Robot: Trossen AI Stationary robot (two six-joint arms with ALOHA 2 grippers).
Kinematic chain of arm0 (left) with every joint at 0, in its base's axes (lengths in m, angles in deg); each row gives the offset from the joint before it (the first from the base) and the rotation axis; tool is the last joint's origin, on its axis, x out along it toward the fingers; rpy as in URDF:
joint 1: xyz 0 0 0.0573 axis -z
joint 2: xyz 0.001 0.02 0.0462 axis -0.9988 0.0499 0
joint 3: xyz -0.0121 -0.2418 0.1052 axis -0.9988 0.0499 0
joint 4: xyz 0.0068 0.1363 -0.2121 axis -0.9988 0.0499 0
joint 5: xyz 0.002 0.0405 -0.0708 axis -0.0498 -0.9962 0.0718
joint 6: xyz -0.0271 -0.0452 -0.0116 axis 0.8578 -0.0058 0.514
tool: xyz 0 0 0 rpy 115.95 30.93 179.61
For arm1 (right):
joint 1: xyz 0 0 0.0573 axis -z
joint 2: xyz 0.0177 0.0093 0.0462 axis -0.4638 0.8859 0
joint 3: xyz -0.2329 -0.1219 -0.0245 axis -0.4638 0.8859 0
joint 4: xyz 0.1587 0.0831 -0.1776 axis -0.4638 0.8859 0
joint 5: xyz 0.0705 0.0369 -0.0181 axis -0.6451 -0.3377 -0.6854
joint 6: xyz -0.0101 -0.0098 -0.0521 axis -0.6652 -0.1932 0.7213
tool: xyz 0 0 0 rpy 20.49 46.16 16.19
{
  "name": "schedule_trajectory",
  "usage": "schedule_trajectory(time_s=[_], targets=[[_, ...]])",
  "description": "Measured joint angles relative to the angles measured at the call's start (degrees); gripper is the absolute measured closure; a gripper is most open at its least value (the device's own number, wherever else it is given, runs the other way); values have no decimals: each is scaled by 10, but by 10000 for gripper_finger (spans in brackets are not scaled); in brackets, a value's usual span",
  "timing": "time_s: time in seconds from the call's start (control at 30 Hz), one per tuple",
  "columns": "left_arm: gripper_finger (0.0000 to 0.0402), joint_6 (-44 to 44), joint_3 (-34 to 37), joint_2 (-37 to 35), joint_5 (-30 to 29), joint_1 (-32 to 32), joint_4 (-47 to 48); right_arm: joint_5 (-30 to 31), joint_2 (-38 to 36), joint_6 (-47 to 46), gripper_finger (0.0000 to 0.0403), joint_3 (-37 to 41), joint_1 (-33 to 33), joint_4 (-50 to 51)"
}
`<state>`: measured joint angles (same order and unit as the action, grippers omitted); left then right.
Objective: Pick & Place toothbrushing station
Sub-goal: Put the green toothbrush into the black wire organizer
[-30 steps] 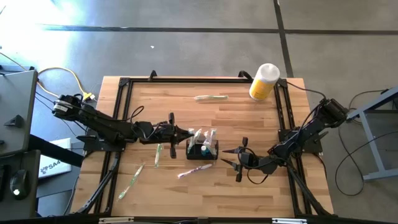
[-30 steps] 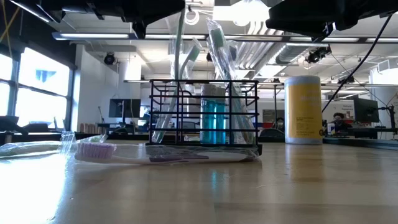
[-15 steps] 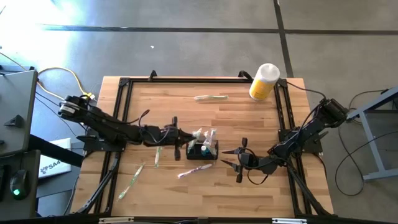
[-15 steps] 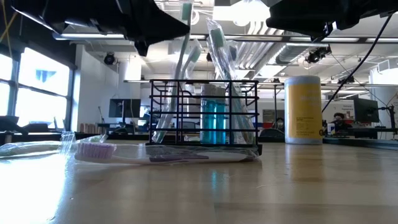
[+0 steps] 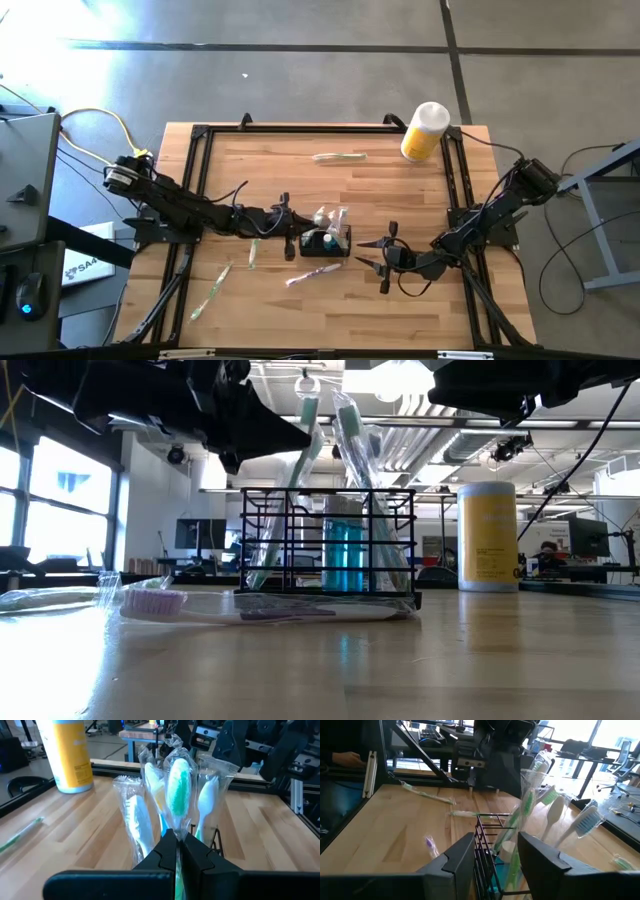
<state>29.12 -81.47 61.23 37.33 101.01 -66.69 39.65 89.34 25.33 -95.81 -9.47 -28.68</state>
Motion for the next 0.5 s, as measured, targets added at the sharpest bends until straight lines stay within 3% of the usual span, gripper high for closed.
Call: schedule_trajectory(time_s=[0.5], targets=[[396,-3,0,0,-3,0,4,0,0,0,259,0,0,0]])
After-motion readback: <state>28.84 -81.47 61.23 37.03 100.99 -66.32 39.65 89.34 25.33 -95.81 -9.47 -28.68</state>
